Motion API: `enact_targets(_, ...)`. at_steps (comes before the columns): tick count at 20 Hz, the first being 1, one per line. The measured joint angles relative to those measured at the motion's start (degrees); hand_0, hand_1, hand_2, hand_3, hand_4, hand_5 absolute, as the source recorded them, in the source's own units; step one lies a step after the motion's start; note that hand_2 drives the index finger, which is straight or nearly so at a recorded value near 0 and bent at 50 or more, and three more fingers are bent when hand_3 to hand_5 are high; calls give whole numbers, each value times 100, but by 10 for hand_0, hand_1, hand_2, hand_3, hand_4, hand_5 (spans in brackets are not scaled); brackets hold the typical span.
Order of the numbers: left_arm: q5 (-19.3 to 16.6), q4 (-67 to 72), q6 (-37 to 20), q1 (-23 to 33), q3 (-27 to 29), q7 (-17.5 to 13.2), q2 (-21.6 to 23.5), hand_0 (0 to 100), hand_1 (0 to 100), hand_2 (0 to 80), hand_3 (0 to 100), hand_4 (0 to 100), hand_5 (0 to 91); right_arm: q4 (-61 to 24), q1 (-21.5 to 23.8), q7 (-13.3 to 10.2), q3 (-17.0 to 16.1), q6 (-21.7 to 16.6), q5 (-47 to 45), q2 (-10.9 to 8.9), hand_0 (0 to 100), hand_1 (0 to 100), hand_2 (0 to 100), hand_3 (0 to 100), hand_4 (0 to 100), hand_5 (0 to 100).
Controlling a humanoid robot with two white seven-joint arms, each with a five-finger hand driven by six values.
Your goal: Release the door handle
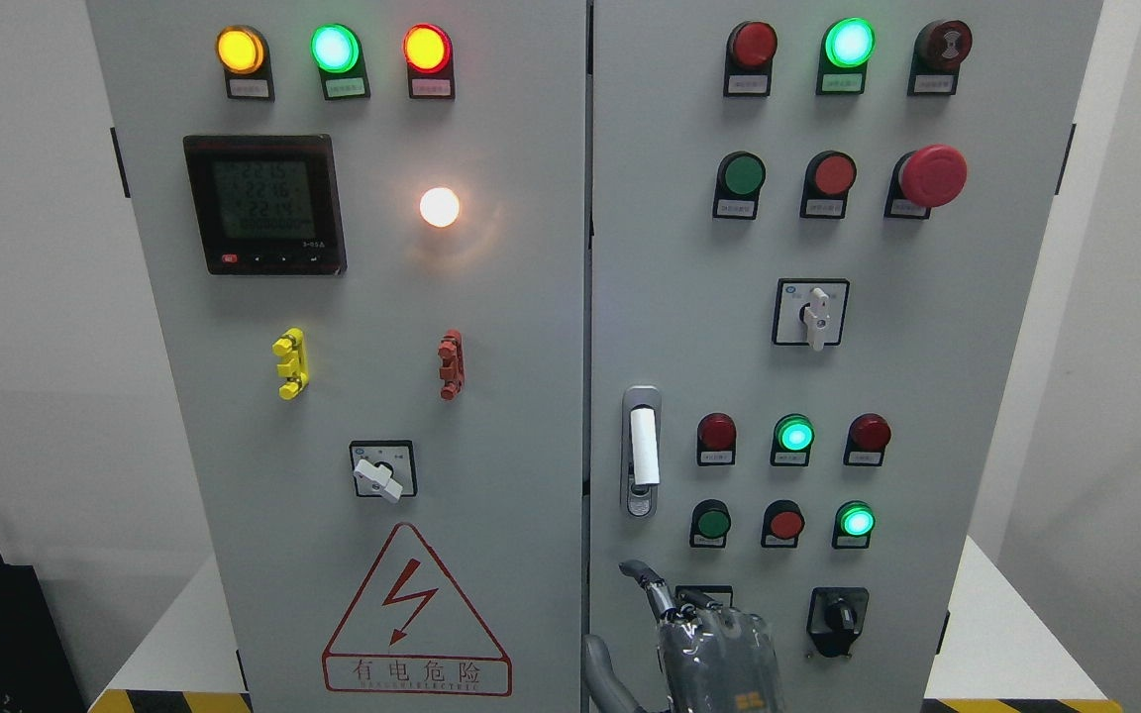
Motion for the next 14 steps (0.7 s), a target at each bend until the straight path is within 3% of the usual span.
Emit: enact_targets(14, 0, 0, 0, 0, 0, 0, 0, 120, 389, 0, 0, 0, 0, -142, 160, -128, -29, -268, -562, -146, 410, 0, 845, 1000, 898, 995)
